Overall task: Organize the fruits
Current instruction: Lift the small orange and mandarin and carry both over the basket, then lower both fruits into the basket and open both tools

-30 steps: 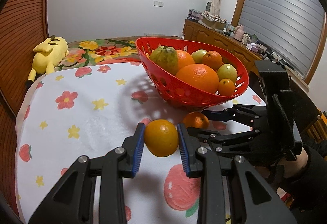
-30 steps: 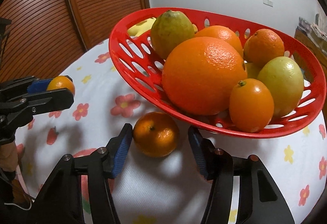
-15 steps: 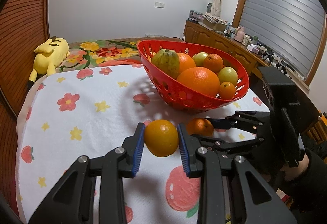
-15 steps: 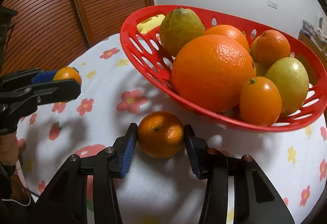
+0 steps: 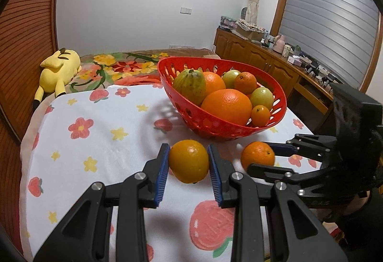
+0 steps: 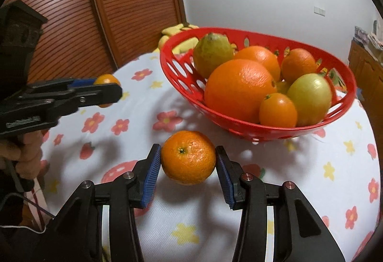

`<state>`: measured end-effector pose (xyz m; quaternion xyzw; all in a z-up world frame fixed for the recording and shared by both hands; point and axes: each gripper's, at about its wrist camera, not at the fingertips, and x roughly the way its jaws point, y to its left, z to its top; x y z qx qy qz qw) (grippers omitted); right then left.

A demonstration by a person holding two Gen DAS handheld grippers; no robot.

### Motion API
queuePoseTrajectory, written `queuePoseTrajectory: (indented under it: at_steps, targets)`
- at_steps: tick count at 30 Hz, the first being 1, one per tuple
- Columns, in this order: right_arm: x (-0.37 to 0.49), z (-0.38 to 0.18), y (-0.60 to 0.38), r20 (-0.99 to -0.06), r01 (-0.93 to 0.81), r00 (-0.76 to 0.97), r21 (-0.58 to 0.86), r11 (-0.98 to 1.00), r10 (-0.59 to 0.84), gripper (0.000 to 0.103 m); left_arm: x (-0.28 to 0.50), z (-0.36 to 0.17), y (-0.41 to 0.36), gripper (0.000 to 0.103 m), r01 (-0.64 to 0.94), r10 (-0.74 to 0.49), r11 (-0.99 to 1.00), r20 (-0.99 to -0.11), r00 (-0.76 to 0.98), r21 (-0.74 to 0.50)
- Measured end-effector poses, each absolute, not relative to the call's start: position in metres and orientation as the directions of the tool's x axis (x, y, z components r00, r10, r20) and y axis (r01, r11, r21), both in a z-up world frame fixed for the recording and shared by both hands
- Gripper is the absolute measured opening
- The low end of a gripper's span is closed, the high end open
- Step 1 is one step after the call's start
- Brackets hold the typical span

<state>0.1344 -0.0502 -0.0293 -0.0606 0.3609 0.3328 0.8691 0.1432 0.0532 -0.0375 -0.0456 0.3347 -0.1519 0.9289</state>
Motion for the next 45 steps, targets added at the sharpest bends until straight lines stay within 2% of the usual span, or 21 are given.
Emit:
queuePoseTrajectory:
  at_steps: [12,24,45]
  targets:
    - [0.127,0.008,-0.075,-0.607,-0.612,0.582,0.112,0.783,0.542,0.046,0.147,-0.019,0.044,0.03,0.274,-0.325,0.945,-0.578,0.748,-0.177]
    - [0.155,0.045,-0.093,-0.558,-0.581,0.652,0.067,0.811,0.513,0.046,0.174,0.0,0.026,0.03,0.318,-0.35,0.935,-0.559,0.752,-0.158]
    - [0.243,0.035,-0.086,-0.608,-0.603,0.606,0.069,0.795,0.513,0.047,0.243,-0.01,0.006,0.03,0.317,-0.351,0.934,-0.6,0.719,-0.167]
